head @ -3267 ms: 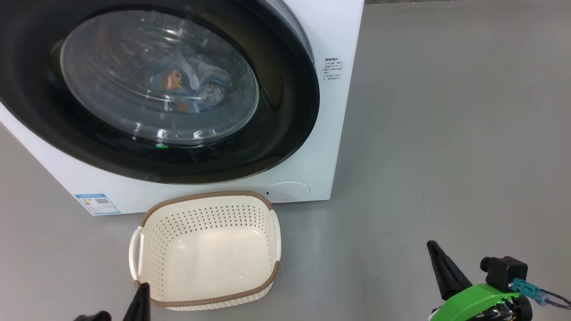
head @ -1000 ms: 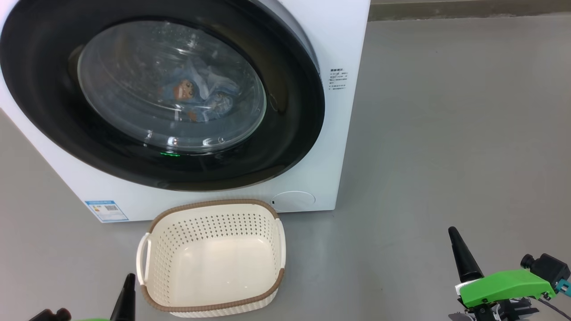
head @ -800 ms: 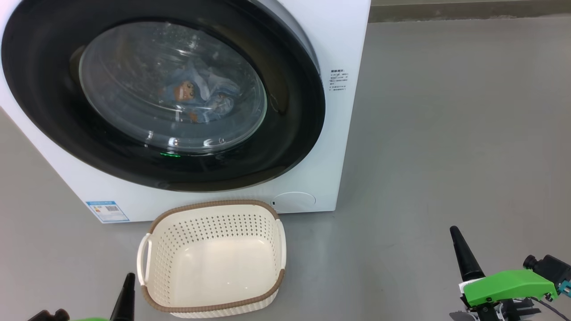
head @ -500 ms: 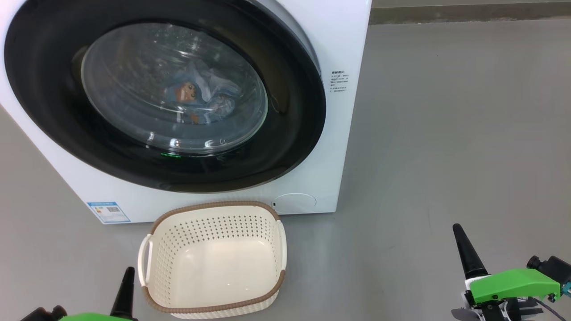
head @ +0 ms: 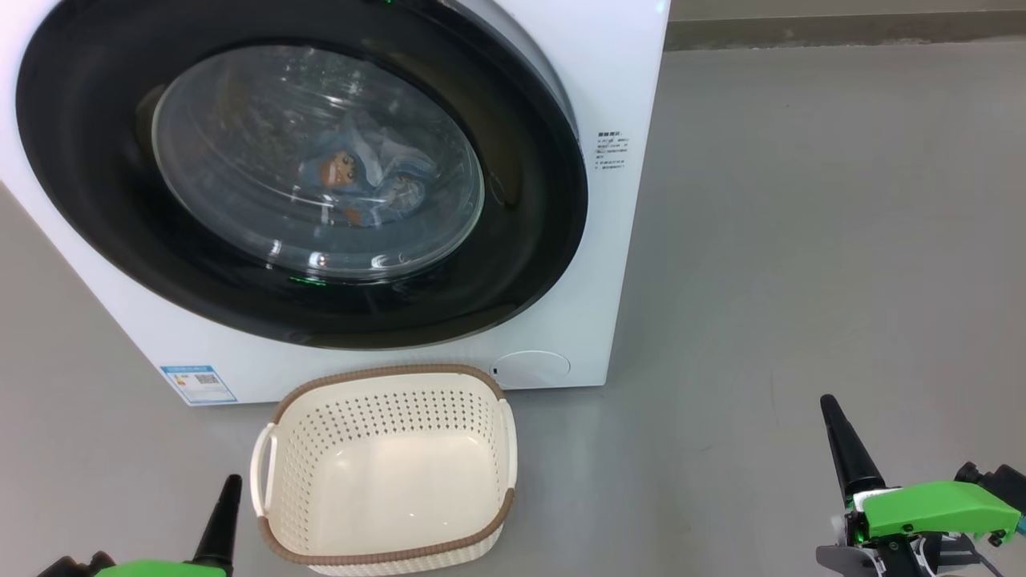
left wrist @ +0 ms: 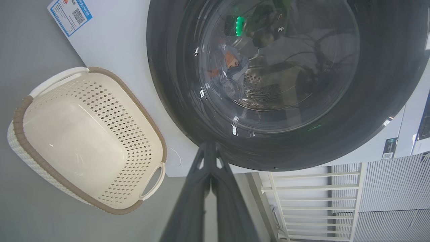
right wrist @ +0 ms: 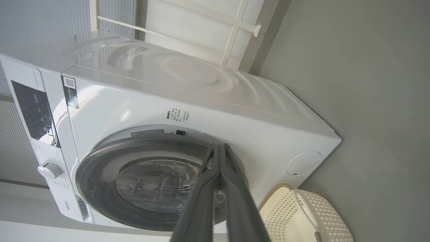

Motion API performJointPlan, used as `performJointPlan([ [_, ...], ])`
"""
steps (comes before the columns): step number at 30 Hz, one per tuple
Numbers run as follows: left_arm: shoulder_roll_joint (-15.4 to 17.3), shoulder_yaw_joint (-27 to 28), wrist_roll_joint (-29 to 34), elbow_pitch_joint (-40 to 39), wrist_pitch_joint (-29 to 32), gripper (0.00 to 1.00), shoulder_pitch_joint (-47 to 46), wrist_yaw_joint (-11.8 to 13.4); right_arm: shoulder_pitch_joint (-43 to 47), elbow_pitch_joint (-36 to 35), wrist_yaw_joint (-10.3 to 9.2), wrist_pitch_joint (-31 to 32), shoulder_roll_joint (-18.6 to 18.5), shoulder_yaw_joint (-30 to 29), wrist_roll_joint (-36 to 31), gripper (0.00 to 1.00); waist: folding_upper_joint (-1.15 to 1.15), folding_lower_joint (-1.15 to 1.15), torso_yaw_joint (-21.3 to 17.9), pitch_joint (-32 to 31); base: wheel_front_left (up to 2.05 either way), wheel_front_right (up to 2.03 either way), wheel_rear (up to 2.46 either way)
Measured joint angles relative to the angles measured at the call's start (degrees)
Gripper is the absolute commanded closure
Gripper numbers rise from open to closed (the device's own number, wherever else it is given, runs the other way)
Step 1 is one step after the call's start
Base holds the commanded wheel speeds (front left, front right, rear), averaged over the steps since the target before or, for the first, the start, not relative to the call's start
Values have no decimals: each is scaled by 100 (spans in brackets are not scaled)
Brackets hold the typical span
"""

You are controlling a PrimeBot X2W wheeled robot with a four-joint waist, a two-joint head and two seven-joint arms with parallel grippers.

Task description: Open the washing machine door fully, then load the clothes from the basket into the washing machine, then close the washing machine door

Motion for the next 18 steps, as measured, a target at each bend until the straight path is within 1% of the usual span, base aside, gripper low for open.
performJointPlan([
  [18, -37, 134, -981, -46, 294, 100, -125, 0, 104, -162, -1, 289, 80, -210, 955, 100, 0, 0, 27, -62, 0, 0, 0],
])
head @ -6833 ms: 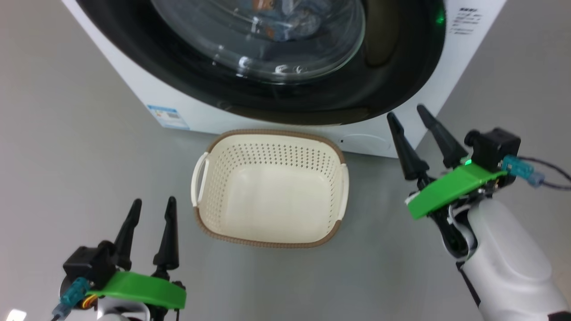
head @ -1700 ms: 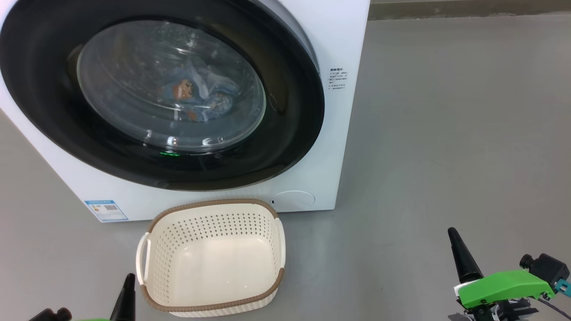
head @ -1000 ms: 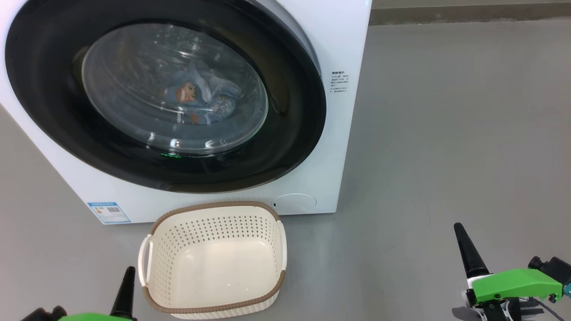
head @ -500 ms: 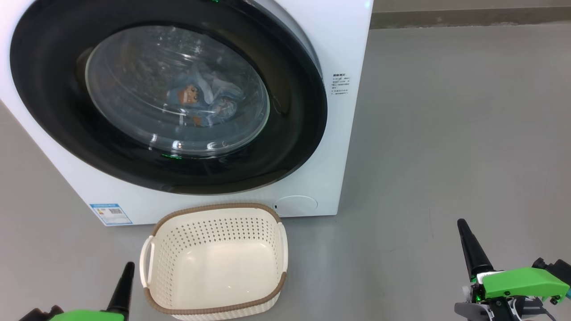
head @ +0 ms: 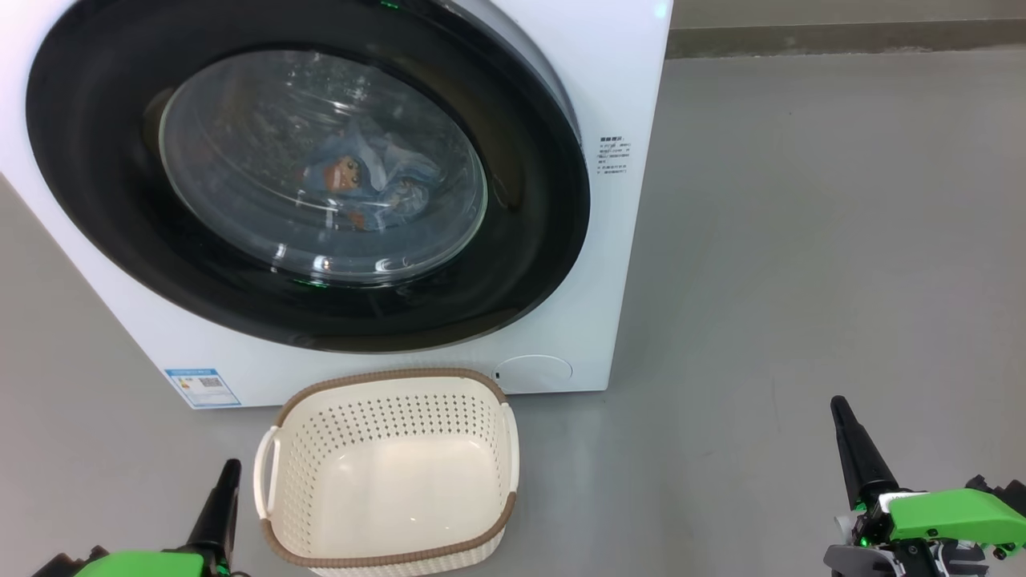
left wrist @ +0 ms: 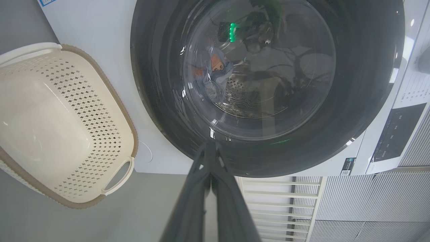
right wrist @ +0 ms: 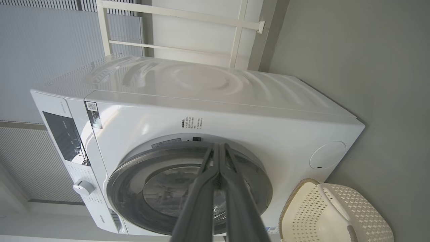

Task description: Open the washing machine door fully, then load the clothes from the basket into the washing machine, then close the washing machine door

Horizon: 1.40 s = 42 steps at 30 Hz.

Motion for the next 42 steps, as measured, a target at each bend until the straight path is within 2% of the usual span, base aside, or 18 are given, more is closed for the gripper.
performJointPlan([
  [10, -22, 70, -528, -37, 156, 100, -83, 0, 1, -104, 0, 144, 57, -115, 458, 100, 0, 0, 14, -32, 0, 0, 0],
  [42, -42, 89, -545, -37, 178, 100, -86, 0, 7, -111, 0, 145, 68, -134, 533, 100, 0, 0, 14, -32, 0, 0, 0],
])
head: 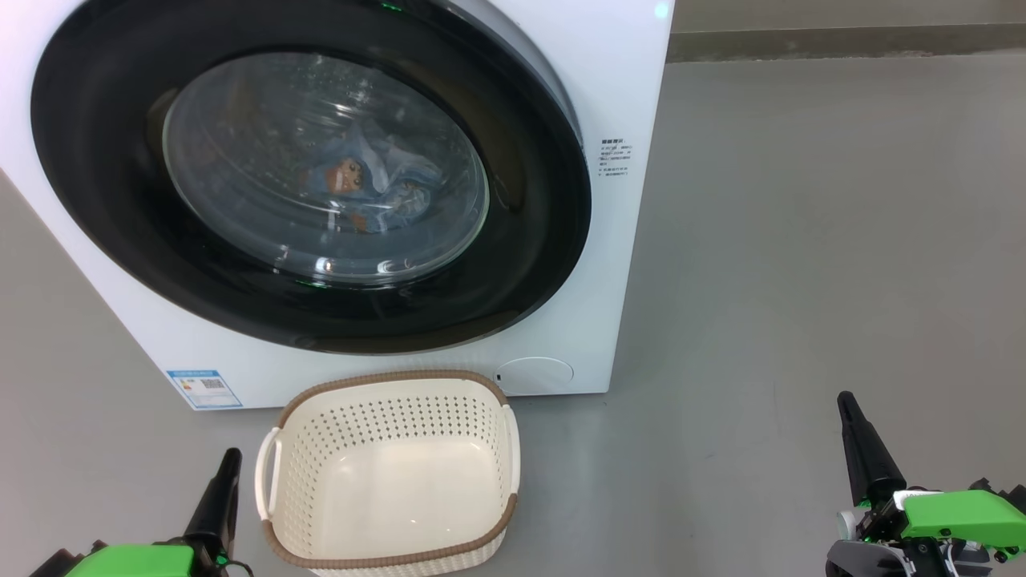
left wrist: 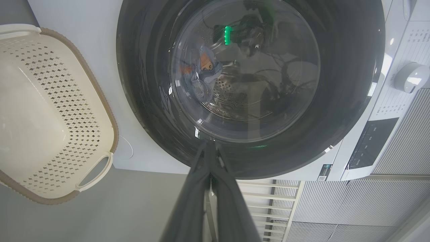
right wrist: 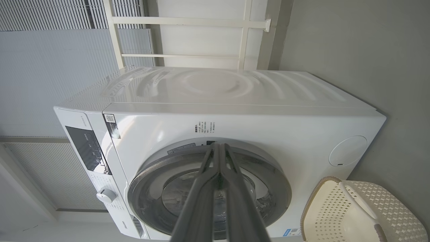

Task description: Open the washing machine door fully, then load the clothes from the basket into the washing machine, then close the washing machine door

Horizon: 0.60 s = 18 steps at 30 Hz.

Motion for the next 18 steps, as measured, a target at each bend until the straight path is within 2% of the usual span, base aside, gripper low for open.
performJointPlan([
  [18, -3, 5, 0, -1, 0, 100, -1, 0, 2, 0, 0, 0, 1, 0, 0, 100, 0, 0, 0, 0, 0, 0, 0],
])
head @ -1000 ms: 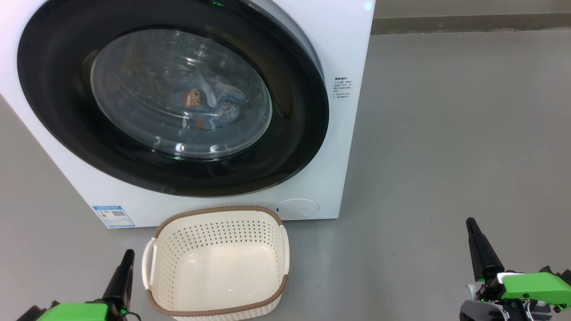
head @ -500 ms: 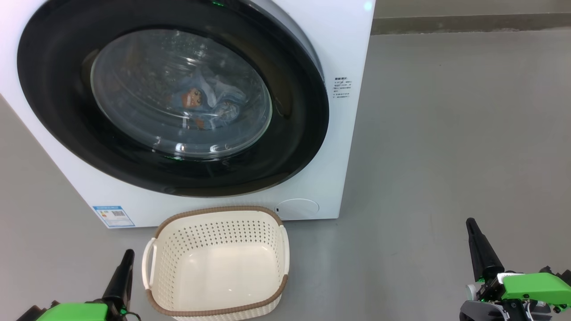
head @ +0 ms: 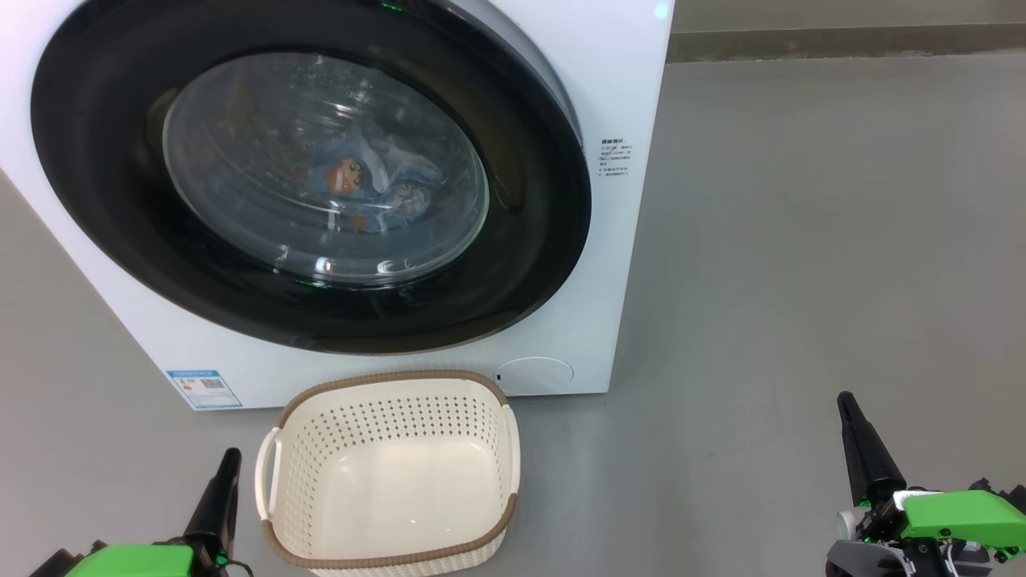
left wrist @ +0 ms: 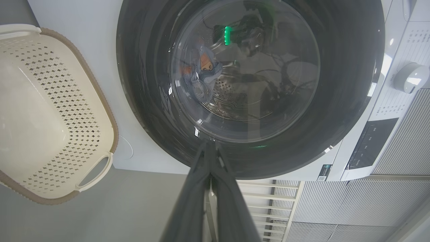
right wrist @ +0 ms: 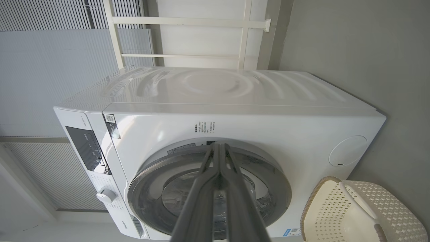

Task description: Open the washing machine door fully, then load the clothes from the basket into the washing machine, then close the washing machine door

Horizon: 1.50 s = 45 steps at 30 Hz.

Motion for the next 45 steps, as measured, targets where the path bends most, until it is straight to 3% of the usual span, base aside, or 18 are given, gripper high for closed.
performJointPlan([
  [45, -10, 10, 0, 0, 1, 100, -1, 0, 1, 0, 0, 0, 2, -2, 0, 100, 0, 0, 0, 0, 0, 0, 0],
])
